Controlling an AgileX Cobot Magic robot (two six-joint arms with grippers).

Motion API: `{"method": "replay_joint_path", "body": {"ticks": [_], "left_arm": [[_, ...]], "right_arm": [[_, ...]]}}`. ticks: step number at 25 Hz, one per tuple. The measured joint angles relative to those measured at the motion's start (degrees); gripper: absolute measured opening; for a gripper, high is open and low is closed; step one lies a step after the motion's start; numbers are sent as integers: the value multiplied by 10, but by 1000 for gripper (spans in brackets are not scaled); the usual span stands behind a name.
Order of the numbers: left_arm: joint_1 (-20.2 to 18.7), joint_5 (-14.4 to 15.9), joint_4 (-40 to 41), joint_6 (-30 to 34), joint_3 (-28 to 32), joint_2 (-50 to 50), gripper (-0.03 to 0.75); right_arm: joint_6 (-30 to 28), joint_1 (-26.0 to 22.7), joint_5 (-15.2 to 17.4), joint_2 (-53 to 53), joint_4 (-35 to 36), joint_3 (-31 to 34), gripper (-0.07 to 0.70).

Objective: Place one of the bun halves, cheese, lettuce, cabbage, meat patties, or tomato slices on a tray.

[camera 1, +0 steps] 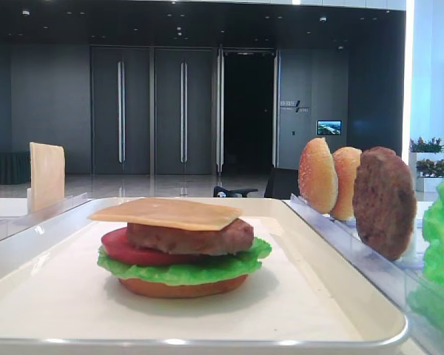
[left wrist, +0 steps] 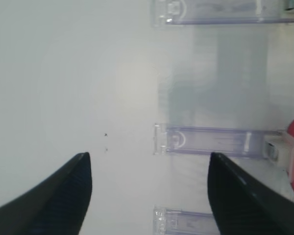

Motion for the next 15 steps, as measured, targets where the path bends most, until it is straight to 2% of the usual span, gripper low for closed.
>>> {"method": "replay_joint_path", "body": {"ticks": [3, 7, 15], "left_arm": [[32, 0, -2, 0, 13, 0, 555], [40, 0, -5, 0, 47, -11, 555], [40, -1, -16, -11, 196, -135, 551]], "right_arm": [[0, 0, 0, 0, 0, 0, 527], [0, 0, 0, 0, 0, 0, 527], [0, 0, 0, 0, 0, 0, 527]]}}
